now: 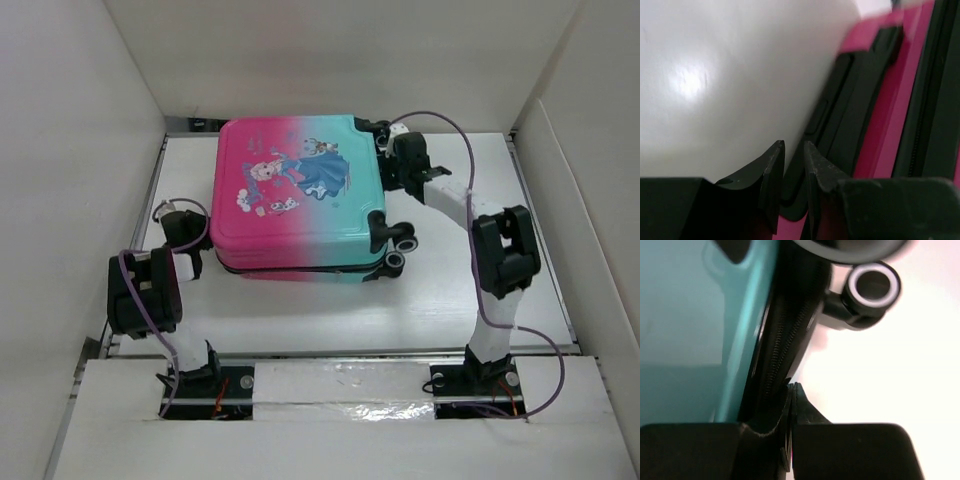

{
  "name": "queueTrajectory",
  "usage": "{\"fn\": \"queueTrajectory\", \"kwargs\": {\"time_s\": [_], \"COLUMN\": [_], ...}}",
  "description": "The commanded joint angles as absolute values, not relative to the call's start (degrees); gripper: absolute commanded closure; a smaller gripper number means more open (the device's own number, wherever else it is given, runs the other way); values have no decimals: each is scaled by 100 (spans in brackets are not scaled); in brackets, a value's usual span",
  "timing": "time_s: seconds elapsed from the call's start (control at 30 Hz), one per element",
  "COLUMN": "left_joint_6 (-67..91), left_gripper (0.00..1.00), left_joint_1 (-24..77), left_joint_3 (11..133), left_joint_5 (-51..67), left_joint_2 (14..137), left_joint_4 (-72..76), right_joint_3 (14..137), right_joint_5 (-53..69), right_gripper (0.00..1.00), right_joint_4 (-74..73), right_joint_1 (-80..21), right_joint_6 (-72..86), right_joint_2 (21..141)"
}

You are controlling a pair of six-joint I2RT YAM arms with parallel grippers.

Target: Pack the luggage

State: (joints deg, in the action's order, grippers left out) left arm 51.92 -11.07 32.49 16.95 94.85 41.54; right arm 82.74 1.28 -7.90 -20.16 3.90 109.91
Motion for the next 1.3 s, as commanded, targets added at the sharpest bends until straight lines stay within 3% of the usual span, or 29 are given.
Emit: {"fn": "queueTrajectory", "kwargs": {"time_s": [0.0,0.17,0.27,0.3,0.4,0.53,0.63,0.67,0.7,0.73,0.8,0.97,1.03,1.07,1.27], "left_joint_6": [4800,4535,4483,4500,4483,4421,4430,4456,4500,4526,4535,4535,4737,4772,4851], "left_gripper": [81,81,80,80,80,80,80,80,80,80,80,80,77,69,68], "left_joint_1": [-72,509,510,510,562,562,562,562,615,615,667,668,668,668,413], "left_joint_3": [2717,1917,1504,1416,1283,1415,1547,1582,1582,1591,1643,1652,1556,1538,1653], "left_joint_5": [2594,2145,2022,1943,1952,1960,1986,1986,2021,2030,2004,1215,661,581,422], "left_joint_2": [8512,7305,6576,6191,5636,5326,5265,5247,5256,5273,5308,5195,4870,4800,4921], "left_joint_4": [3965,3297,2990,2936,2682,2496,2487,2592,2654,2689,2777,2585,2663,2724,2810], "right_joint_3": [9823,12222,13279,13298,12623,11315,9778,9347,8890,7990,7071,3726,3175,2851,2338], "right_joint_5": [1819,2013,1890,1829,1881,1864,1715,1583,1486,1398,1117,239,159,62,473], "right_gripper": [98,88,65,48,29,26,31,40,65,79,99,100,100,100,100], "right_joint_4": [-735,-1931,-2785,-2856,-2393,-1733,-978,-784,-417,-257,-63,808,853,800,764], "right_joint_1": [-2374,-2189,-2084,-2005,-1829,-1591,-1433,-1380,-1380,-1380,-1380,-1441,-1441,-1441,-1441], "right_joint_6": [299,229,114,123,263,395,404,396,413,430,431,1210,1257,1309,1301], "right_joint_2": [11389,12329,12726,12692,12096,10936,9689,8972,8608,8239,7127,5311,4732,4589,4499]}}
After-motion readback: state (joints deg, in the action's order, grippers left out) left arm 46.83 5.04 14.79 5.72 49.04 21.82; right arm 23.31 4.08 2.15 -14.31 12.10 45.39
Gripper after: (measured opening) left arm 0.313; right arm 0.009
